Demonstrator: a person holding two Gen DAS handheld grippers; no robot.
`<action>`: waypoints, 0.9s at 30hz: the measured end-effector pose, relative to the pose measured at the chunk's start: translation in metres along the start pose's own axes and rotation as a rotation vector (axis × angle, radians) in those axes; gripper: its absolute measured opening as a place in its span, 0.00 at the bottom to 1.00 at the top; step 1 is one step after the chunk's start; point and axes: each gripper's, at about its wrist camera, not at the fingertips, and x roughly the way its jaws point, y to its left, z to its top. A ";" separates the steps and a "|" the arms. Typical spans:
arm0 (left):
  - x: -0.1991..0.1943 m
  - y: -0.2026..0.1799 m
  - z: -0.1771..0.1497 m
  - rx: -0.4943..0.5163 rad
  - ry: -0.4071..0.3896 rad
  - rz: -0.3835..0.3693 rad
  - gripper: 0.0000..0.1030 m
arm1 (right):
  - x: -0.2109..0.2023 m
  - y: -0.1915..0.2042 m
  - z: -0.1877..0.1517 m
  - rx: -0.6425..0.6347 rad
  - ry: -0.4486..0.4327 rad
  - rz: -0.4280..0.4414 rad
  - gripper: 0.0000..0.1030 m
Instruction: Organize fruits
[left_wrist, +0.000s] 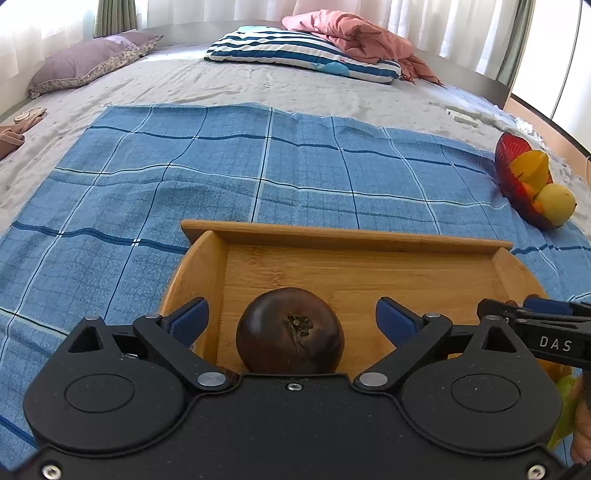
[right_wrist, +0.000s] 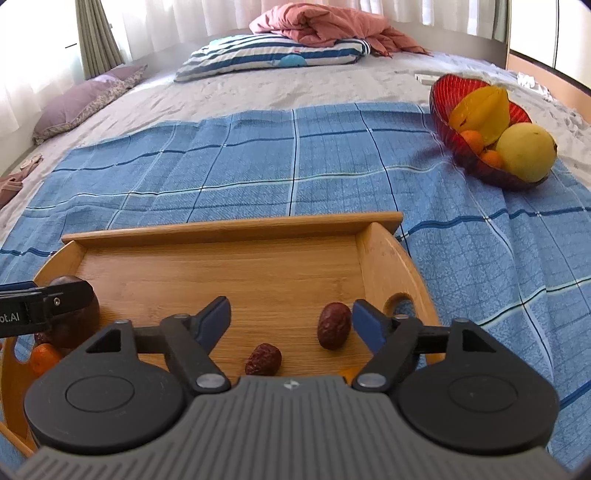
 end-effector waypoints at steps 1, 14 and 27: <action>-0.002 0.000 0.000 0.002 -0.002 0.002 0.95 | -0.002 0.001 0.000 -0.005 -0.007 0.002 0.85; -0.036 -0.007 -0.011 0.027 -0.057 -0.020 0.98 | -0.034 0.011 -0.008 -0.068 -0.114 -0.019 0.93; -0.069 -0.005 -0.034 0.048 -0.111 -0.030 1.00 | -0.063 0.008 -0.024 -0.042 -0.186 -0.009 1.00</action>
